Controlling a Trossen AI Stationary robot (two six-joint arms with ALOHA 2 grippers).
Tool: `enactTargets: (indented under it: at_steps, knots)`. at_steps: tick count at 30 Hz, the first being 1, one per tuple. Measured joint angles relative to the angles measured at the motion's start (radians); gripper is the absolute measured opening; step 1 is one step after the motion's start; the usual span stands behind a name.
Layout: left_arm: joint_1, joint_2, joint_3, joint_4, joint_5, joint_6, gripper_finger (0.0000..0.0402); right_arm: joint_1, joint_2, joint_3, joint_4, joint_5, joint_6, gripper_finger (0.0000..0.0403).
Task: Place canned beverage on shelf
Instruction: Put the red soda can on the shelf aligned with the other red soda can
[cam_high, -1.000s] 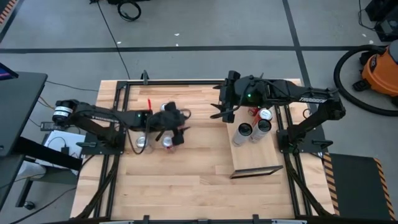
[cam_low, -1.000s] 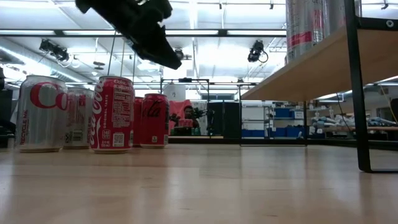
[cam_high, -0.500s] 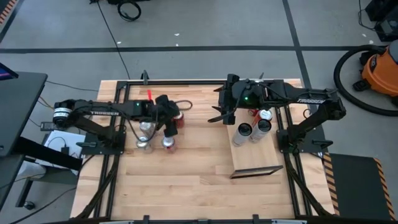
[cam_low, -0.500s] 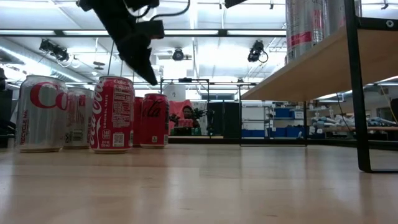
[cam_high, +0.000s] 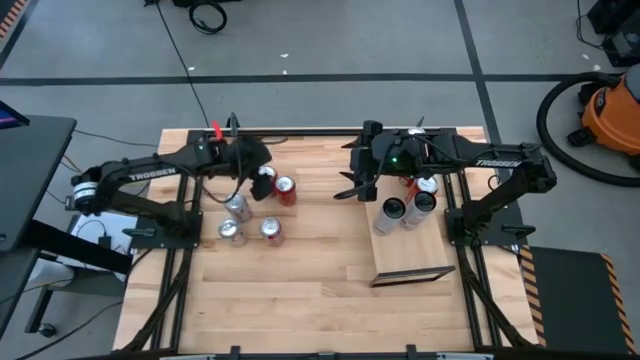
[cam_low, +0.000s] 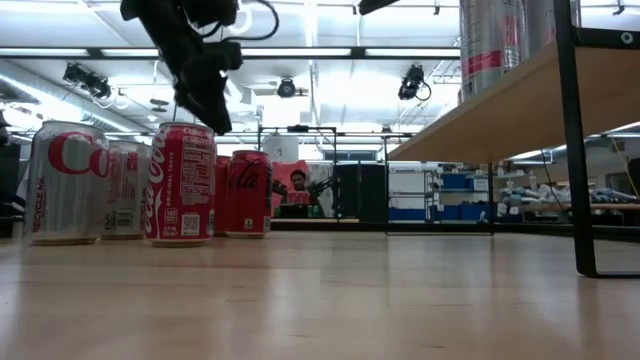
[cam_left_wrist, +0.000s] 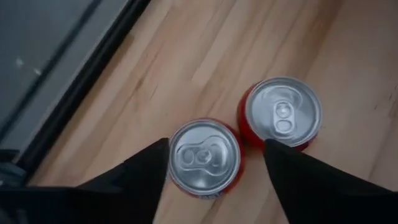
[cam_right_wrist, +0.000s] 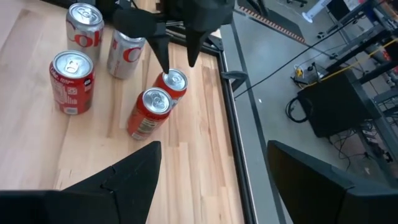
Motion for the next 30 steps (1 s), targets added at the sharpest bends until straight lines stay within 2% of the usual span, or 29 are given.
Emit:
enactTargets:
  at_steps: [4,7,15,18,30]
  knots:
    - [0.040,0.006,0.000,-0.037,0.090,0.005,0.0318,0.000,0.000,0.000,0.006,-0.005,-0.004,0.0302]
    - [0.053,0.006,0.000,-0.117,0.092,0.059,0.0332,0.000,0.000,0.000,0.001,-0.005,-0.004,0.0302]
    - [0.121,0.050,-0.001,-0.134,0.091,0.110,0.0334,-0.001,0.000,0.000,0.002,-0.028,-0.004,0.0302]
    - [0.139,0.081,-0.002,-0.135,0.131,0.131,0.0334,0.000,0.000,0.000,0.001,-0.031,-0.004,0.0302]
    - [0.144,0.217,-0.001,-0.046,0.168,0.215,0.0334,-0.002,0.000,0.000,0.001,-0.034,-0.011,0.0302]
